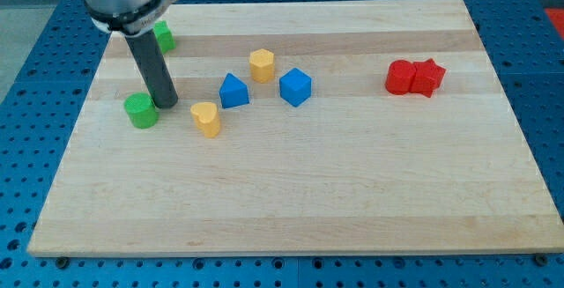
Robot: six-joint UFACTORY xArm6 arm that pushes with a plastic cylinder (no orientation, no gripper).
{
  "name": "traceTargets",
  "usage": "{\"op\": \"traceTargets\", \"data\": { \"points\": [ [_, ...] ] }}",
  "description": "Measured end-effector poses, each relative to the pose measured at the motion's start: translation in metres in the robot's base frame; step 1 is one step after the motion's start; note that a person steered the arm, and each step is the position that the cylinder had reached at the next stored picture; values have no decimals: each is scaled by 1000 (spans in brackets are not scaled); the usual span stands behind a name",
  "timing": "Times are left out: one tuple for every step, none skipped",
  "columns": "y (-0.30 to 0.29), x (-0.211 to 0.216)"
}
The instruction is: Move the green circle closer towards the green star
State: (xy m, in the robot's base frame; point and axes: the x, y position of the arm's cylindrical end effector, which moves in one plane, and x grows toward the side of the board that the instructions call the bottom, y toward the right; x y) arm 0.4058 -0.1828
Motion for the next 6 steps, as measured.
{"op": "traceTargets", "data": {
  "points": [
    [20,32],
    [44,66],
    [46,95],
    [-5,92],
    [-32,88],
    [-31,82]
  ]
}}
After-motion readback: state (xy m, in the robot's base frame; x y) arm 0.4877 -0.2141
